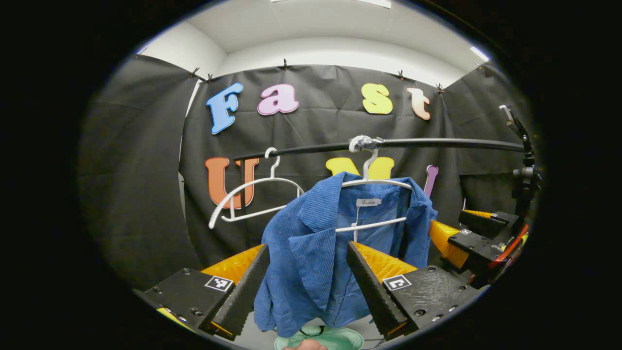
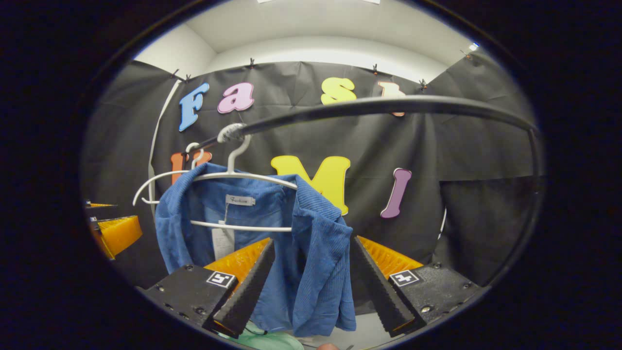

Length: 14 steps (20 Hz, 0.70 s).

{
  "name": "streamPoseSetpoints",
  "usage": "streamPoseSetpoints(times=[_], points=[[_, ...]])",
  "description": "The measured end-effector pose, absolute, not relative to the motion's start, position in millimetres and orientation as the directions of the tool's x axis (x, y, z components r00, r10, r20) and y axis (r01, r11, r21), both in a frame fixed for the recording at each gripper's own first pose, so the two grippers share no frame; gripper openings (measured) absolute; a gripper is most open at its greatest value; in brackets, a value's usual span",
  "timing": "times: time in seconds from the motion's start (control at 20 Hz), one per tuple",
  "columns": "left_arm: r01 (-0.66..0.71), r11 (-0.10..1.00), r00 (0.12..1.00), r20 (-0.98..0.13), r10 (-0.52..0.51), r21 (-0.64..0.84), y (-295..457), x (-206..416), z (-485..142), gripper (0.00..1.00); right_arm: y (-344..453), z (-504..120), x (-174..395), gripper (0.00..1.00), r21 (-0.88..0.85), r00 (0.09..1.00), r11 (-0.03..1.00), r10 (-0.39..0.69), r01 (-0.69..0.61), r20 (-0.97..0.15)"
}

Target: Grasp the clothes on the hanger with both hands and then place them into the laundry hamper below.

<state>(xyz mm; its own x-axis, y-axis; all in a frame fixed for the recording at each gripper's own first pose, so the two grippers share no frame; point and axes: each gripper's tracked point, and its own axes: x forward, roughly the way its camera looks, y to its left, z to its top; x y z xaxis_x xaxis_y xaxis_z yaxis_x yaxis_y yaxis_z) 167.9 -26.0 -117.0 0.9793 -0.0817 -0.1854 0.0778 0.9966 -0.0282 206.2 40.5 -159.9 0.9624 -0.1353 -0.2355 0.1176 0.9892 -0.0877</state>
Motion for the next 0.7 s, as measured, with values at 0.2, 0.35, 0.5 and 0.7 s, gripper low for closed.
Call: streamPoseSetpoints(times=[0.2, 0.35, 0.5, 0.7], points=[[0.003, 0.999, 0.974, -0.228, -0.011, -0.037, -31.1, 196.6, -145.2, 1.00, 26.8, -187.8, 234.5, 0.99, -0.067, 0.953, 0.990, -0.137, 0.123, -0.269], [-0.045, 0.999, 0.959, -0.282, 0.036, -0.023, -26.1, 212.3, -166.4, 0.96, 26.9, -210.4, 249.2, 1.00, -0.052, 0.945, 0.993, -0.120, 0.110, -0.306], [-0.070, 0.998, 0.946, -0.316, 0.064, -0.008, -23.2, 222.5, -181.7, 1.00, 25.0, -225.0, 263.5, 0.99, -0.066, 0.936, 0.991, -0.131, 0.116, -0.325], [-0.067, 0.998, 0.951, -0.303, 0.069, 0.015, -27.5, 234.0, -183.5, 0.96, 17.6, -229.5, 277.1, 0.91, -0.094, 0.935, 0.984, -0.173, 0.151, -0.309]])
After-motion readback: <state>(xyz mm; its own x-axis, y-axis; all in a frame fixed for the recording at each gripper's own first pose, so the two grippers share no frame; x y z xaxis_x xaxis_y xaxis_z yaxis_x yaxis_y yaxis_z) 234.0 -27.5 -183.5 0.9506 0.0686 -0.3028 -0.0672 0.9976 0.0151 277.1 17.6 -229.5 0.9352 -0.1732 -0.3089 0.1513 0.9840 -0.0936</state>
